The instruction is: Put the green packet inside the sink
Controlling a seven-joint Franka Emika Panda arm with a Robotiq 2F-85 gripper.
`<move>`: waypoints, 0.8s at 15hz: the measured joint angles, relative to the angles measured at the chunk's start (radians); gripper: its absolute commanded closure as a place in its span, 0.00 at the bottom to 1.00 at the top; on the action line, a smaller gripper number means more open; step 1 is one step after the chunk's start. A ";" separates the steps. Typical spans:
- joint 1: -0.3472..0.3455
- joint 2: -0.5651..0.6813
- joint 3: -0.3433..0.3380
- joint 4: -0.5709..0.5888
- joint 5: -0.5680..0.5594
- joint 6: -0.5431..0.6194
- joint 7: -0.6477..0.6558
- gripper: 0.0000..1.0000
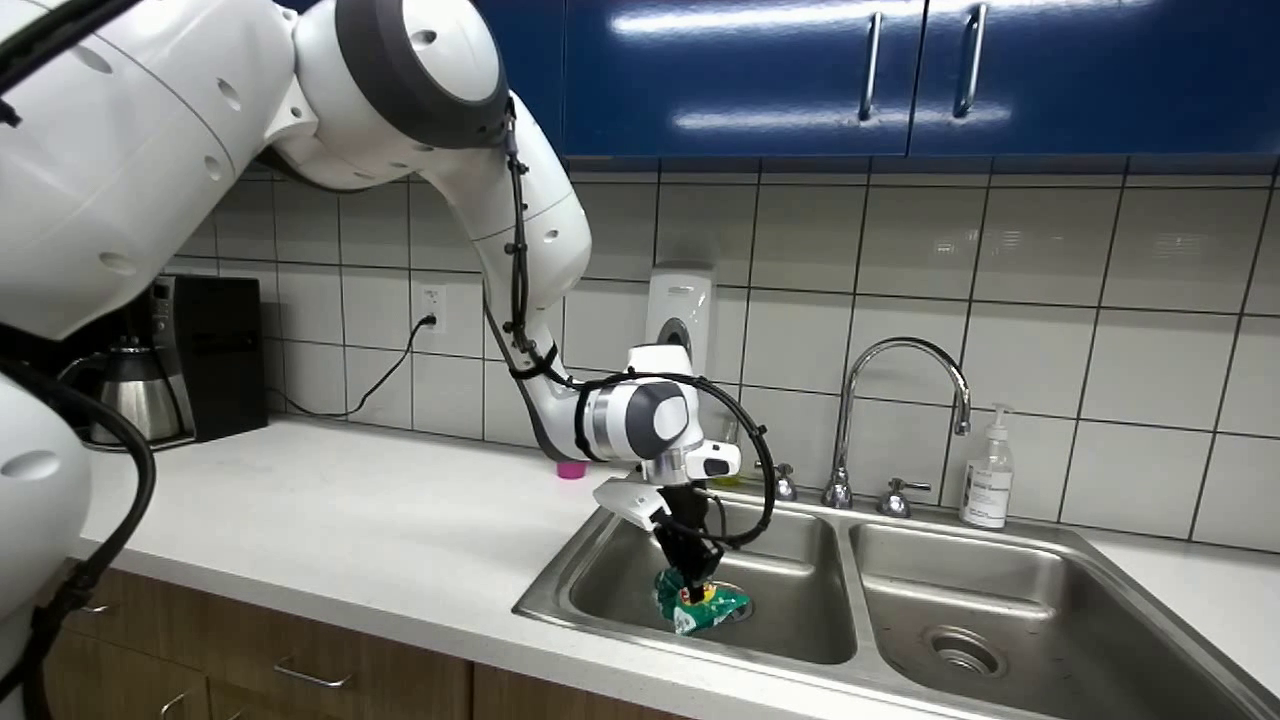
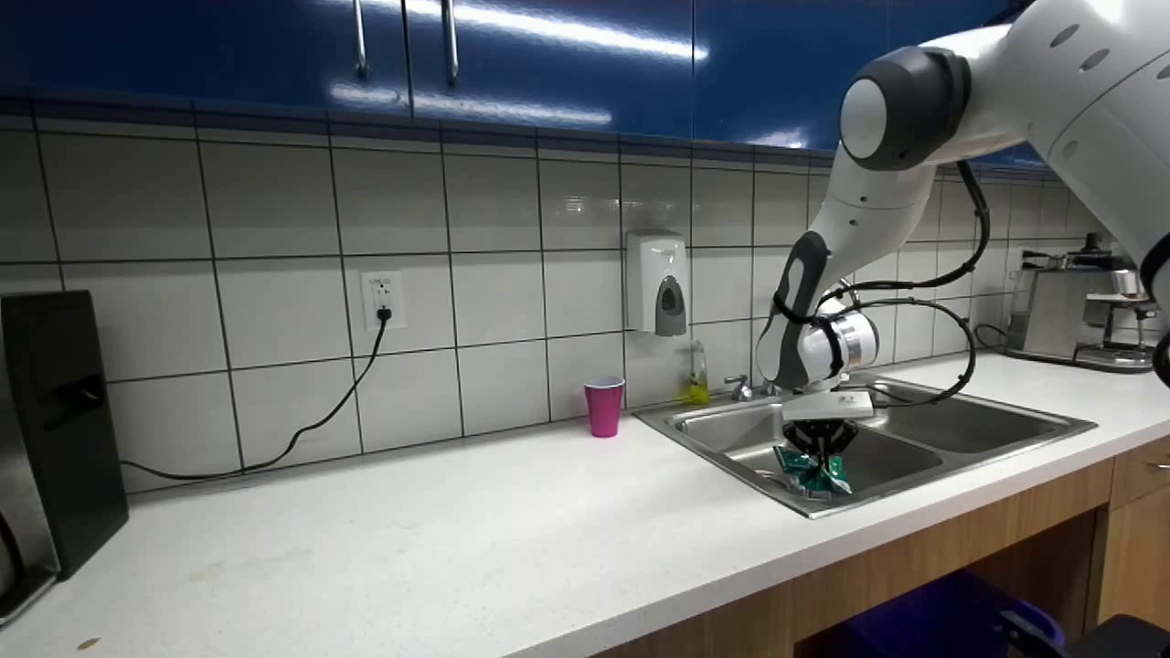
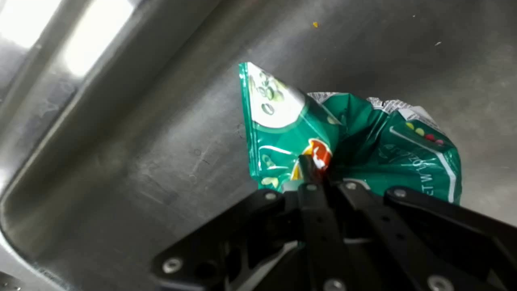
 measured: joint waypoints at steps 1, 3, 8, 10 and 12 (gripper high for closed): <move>-0.004 0.023 0.000 0.019 0.007 0.000 0.000 0.99; -0.012 0.065 0.001 0.053 0.019 0.000 -0.001 0.99; -0.020 0.141 0.001 0.111 0.040 -0.001 -0.001 0.99; -0.021 0.159 0.001 0.125 0.044 -0.001 -0.002 0.99; -0.023 0.170 0.001 0.138 0.044 -0.002 -0.002 0.99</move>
